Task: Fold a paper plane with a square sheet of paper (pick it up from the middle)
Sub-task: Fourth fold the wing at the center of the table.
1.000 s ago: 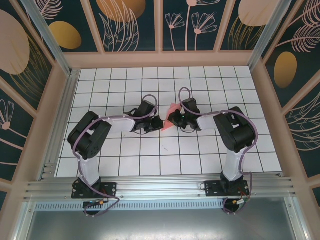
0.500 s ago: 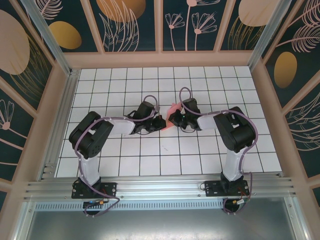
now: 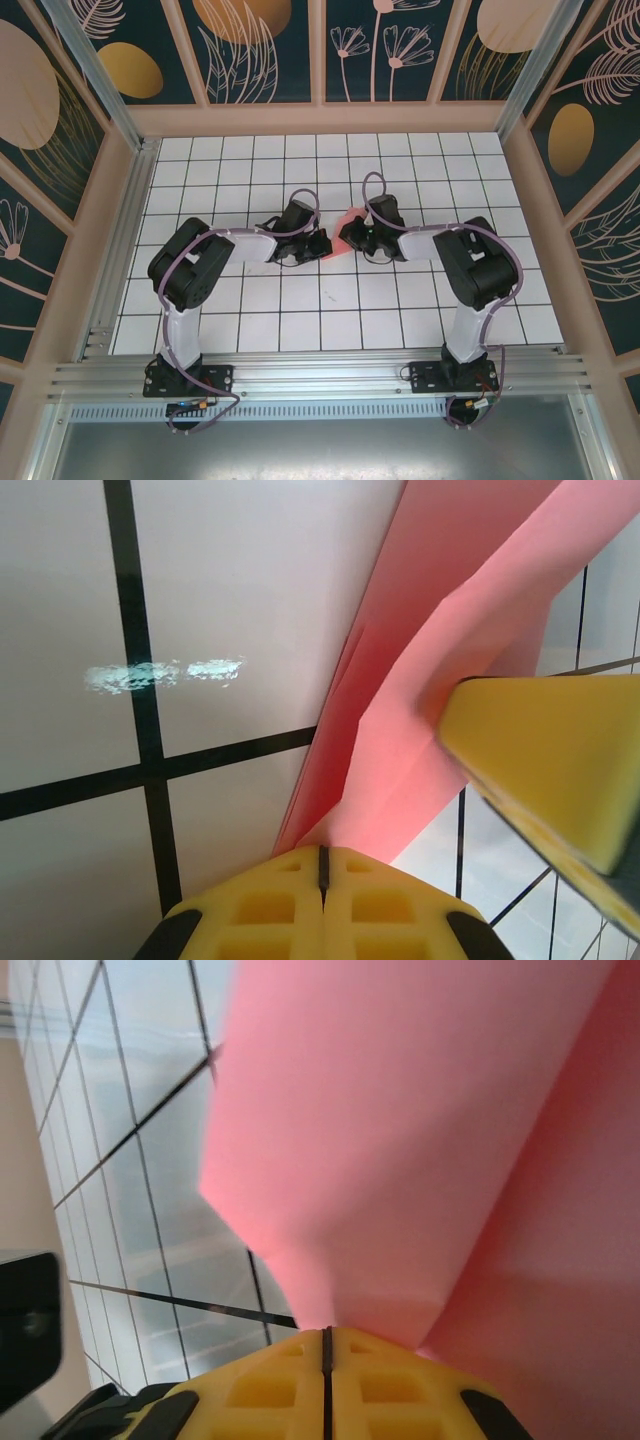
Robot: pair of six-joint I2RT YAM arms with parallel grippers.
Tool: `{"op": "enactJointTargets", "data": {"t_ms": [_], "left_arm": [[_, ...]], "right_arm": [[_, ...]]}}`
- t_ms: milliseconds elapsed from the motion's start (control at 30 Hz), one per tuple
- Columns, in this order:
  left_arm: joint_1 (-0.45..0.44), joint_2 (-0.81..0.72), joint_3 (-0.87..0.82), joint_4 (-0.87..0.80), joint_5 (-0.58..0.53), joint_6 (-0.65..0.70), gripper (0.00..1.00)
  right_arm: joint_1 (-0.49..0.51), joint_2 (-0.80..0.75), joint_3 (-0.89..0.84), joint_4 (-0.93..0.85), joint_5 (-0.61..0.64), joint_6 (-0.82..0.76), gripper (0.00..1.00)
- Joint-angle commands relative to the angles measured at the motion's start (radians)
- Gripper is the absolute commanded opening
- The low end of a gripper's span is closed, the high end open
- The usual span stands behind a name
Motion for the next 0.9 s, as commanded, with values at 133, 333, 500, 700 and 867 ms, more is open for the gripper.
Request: {"op": "enactJointTargets", "data": {"t_ms": [133,333,500,700,867], "left_arm": [[0.002,0.062,-0.003,-0.143,-0.067,0.002,0.0],[0.002,0.07,-0.005,-0.146,-0.071,-0.007,0.0],[0.002,0.068,-0.021,-0.151,-0.077,-0.007,0.0],[0.003,0.056,-0.055,-0.161,-0.074,0.005,0.0],[0.002,0.05,-0.075,-0.167,-0.074,0.012,0.0]], "right_arm": [[0.027,-0.01,0.028,-0.056,-0.009,-0.057,0.1],[0.045,0.048,0.055,-0.08,-0.049,-0.056,0.08],[0.023,0.074,0.084,-0.155,-0.007,-0.08,0.07],[-0.055,0.125,0.127,-0.192,0.019,-0.134,0.07],[-0.133,0.169,0.175,-0.219,0.034,-0.153,0.07]]}}
